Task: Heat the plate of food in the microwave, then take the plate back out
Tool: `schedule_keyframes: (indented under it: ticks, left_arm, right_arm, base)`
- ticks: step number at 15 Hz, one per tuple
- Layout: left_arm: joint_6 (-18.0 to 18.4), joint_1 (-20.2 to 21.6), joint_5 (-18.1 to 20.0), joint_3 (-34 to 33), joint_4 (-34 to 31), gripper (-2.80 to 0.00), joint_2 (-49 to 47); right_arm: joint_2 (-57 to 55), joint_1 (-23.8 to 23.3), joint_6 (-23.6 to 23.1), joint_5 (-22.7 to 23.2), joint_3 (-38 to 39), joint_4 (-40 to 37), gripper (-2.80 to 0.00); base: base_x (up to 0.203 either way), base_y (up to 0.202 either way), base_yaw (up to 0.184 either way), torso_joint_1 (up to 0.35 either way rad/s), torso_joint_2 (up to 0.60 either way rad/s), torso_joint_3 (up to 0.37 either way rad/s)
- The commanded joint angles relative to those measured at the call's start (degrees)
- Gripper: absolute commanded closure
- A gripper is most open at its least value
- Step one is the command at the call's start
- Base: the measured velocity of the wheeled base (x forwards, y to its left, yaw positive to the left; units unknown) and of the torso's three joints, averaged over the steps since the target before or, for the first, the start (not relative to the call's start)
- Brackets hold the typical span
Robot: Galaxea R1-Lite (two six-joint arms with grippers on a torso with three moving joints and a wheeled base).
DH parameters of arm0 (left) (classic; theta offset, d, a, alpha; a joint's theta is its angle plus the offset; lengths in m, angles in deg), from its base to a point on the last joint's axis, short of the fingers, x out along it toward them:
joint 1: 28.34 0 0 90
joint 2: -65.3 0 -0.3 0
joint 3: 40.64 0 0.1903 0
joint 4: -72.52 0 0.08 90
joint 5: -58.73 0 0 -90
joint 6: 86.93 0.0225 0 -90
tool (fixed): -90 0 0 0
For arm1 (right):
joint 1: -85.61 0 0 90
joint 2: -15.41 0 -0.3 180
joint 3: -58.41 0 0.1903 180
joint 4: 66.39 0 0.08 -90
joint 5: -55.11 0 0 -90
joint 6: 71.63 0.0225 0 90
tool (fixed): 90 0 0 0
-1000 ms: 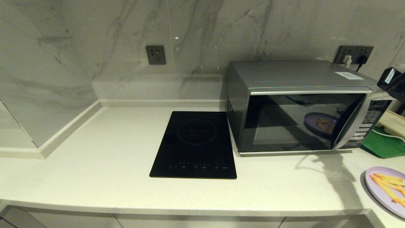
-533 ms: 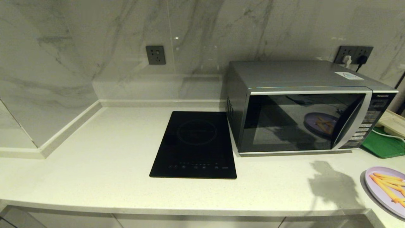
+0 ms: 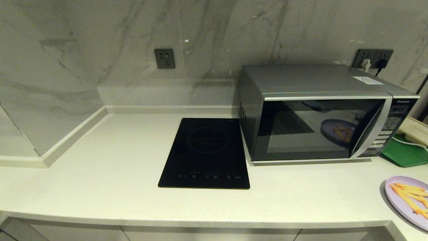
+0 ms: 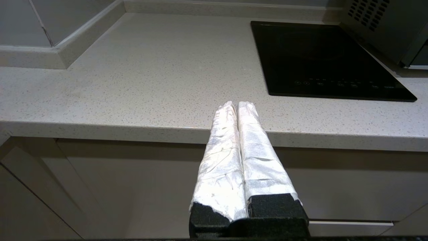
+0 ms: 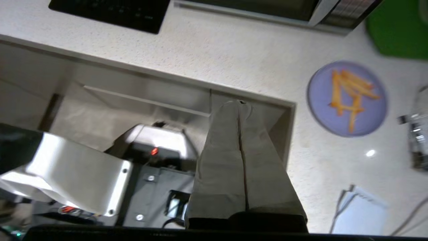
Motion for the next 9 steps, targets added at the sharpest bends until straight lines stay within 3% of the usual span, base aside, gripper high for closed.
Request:
schedule_keyframes:
  ticks: [1, 4, 6, 9]
  left_arm:
    - [-0.06, 0.02, -0.02, -0.01, 0.05, 0.00, 0.00]
    - [-0.06, 0.02, -0.02, -0.01, 0.05, 0.00, 0.00]
    - [-0.06, 0.02, -0.02, -0.01, 0.05, 0.00, 0.00]
    - [0.03, 0.02, -0.03, -0.01, 0.05, 0.00, 0.00]
  right_arm:
    - [11.98, 0.13, -0.46, -0.98, -0.15, -0.72, 0.00]
    - [20.90, 8.08, 4.69, -5.83, 2.25, -0.84, 0.00]
    - [28.80, 9.64, 8.24, -7.98, 6.37, -0.86, 0.00]
    - [39.88, 9.97, 10.05, -11.31, 14.97, -0.87, 0.00]
  base:
    - [0.000, 0.000, 0.000, 0.000, 0.00, 0.000]
    - [0.000, 0.000, 0.000, 0.000, 0.00, 0.000]
    - [0.000, 0.000, 0.000, 0.000, 0.00, 0.000]
    - [0.000, 0.000, 0.000, 0.000, 0.00, 0.000]
